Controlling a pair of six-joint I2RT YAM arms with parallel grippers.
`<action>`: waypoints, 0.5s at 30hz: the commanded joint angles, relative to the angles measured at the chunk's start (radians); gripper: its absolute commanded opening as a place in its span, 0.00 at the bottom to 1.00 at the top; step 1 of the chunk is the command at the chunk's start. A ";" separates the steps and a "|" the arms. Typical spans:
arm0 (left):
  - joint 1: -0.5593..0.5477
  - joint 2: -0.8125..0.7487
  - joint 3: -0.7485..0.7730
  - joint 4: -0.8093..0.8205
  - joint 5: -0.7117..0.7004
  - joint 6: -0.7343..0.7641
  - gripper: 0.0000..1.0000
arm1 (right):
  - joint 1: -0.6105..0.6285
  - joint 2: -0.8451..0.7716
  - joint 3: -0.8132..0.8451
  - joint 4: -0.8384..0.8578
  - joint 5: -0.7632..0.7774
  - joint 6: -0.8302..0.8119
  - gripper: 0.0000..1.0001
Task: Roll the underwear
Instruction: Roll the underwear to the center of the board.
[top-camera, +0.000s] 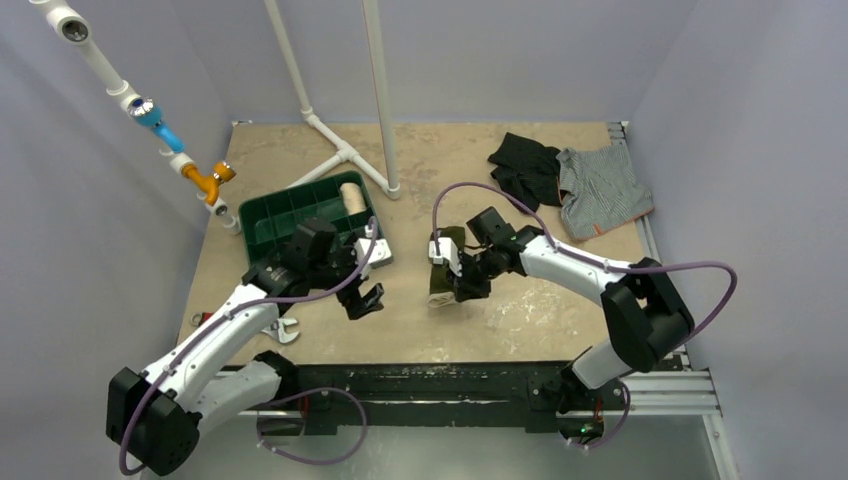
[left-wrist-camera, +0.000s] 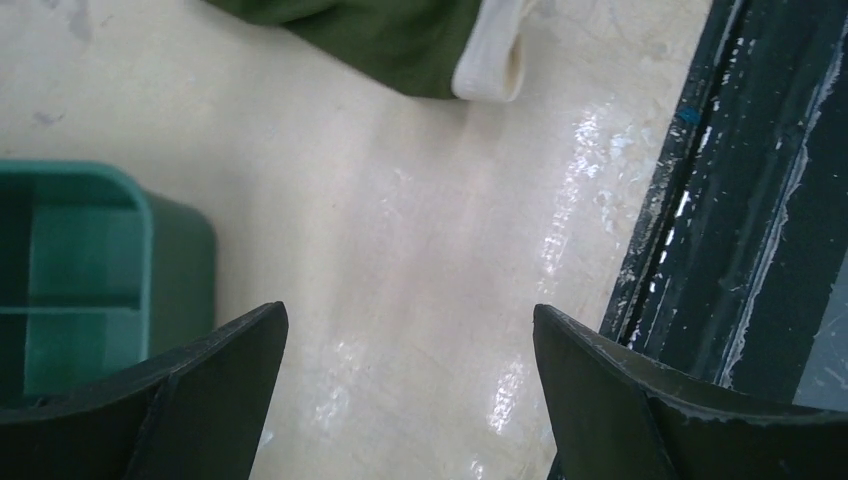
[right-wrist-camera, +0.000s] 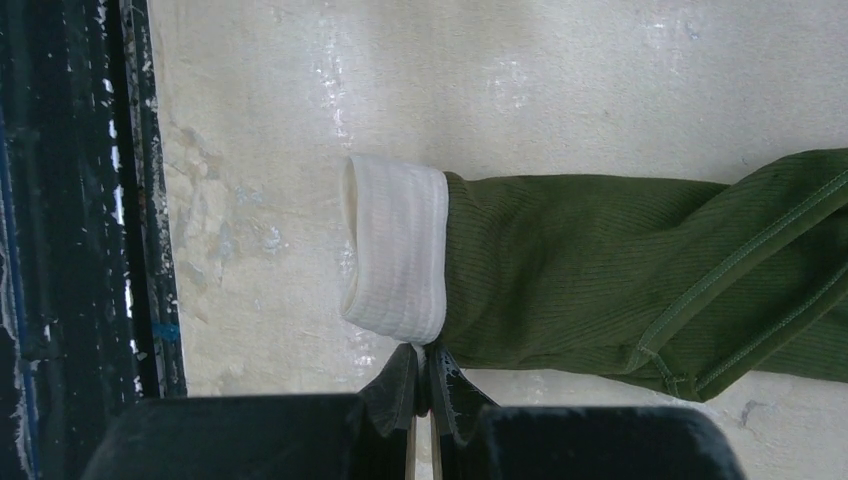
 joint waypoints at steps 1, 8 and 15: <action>-0.091 0.063 0.007 0.106 -0.008 0.045 0.91 | -0.069 0.068 0.081 -0.079 -0.153 -0.017 0.00; -0.250 0.163 0.018 0.229 -0.079 0.071 0.89 | -0.160 0.246 0.191 -0.211 -0.293 -0.064 0.00; -0.434 0.203 -0.044 0.419 -0.261 0.158 0.88 | -0.207 0.427 0.325 -0.384 -0.387 -0.107 0.00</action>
